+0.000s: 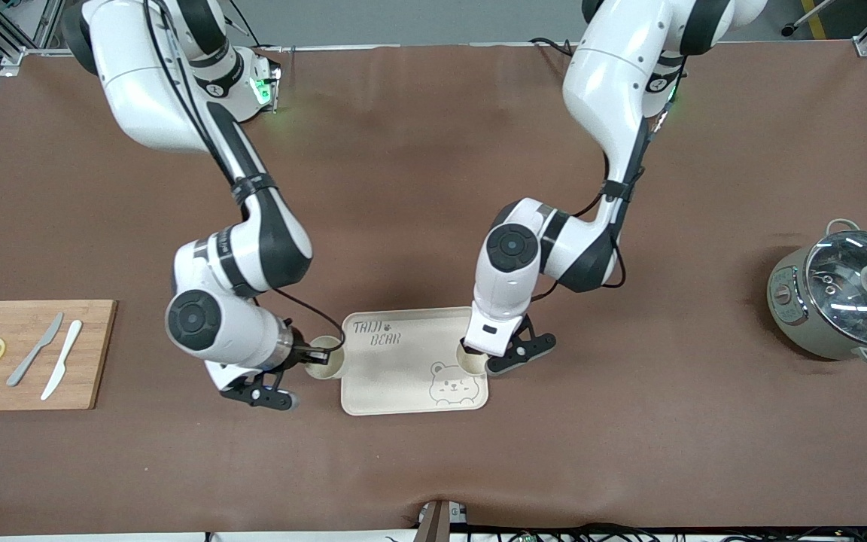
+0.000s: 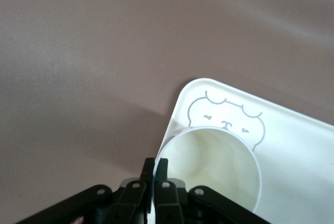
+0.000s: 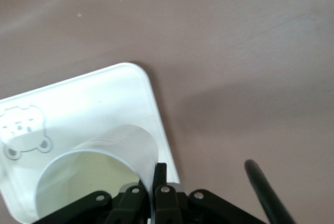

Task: Place white IKEA cup upright on tray with both arms
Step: 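Carry both cups with both grippers over the white tray, then lower both cups onto the tray and open both grippers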

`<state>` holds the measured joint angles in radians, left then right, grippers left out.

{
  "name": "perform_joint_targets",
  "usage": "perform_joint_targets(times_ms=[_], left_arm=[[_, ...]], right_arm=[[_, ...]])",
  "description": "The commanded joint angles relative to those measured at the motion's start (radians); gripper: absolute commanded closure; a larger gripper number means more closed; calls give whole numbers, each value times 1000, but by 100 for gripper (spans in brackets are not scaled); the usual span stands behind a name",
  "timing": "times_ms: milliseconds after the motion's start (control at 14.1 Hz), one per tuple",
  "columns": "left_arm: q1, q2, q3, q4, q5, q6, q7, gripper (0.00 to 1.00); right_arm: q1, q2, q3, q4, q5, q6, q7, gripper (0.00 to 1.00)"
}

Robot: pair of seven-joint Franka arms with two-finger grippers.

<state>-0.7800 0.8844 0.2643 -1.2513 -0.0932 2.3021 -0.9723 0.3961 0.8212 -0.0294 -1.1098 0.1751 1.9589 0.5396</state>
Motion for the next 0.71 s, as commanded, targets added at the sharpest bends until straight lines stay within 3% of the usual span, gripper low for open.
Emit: perform_joint_targets(times_ms=[0, 498, 640], left_arm=[[-31, 50, 38, 64, -6, 5, -6, 100], [-48, 64, 32, 70, -6, 5, 1, 100], [-47, 61, 30, 70, -6, 7, 3, 70]], right_arm=[[49, 9, -13, 8, 3, 41, 72, 100], [107, 74, -14, -9, 0, 193, 141, 100], [109, 97, -15, -9, -26, 213, 143, 100]])
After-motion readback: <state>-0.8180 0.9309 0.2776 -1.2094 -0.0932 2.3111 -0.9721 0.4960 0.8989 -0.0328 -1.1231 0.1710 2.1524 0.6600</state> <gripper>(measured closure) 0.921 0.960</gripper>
